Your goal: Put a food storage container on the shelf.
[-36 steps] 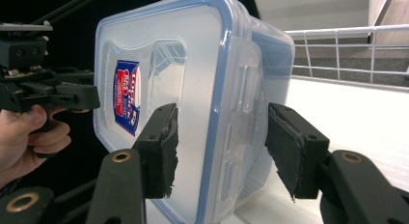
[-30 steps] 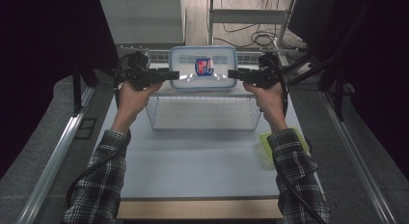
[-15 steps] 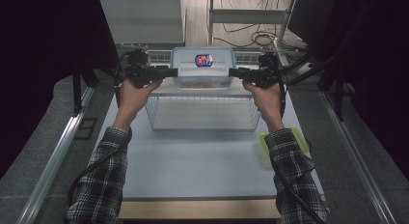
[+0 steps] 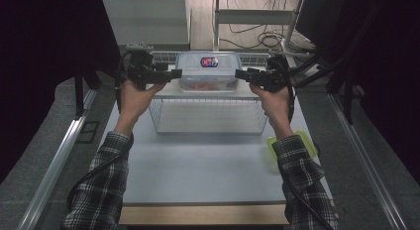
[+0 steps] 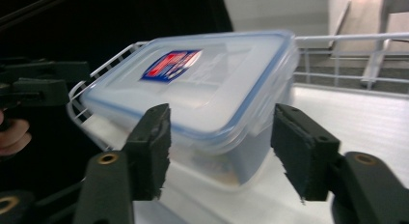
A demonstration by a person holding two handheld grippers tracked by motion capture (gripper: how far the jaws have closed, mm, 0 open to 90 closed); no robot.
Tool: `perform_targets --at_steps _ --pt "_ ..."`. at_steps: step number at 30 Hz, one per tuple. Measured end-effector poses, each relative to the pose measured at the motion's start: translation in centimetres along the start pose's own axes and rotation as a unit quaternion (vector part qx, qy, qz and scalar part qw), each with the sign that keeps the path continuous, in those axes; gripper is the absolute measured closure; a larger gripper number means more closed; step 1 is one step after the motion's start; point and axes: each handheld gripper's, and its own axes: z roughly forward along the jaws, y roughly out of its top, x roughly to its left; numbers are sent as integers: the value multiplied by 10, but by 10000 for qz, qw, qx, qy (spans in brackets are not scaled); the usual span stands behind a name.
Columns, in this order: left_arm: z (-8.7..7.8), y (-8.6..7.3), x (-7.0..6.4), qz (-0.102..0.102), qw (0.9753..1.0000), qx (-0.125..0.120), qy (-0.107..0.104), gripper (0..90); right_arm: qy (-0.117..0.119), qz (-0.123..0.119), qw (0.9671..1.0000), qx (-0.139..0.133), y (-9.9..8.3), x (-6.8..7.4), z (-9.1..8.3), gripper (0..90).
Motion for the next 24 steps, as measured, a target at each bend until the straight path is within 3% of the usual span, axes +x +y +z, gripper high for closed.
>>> perform_targets --at_steps 8,12,24 --pt "-3 -25 -16 235 9990 105 -361 202 65 -475 9988 120 -21 10 -11 252" --pt "-3 -36 -24 438 9984 244 -267 187 54 -730 9972 176 -30 16 -15 195" --pt "-19 -72 -46 731 9957 454 -343 156 124 -1168 9926 300 -63 29 -26 125"
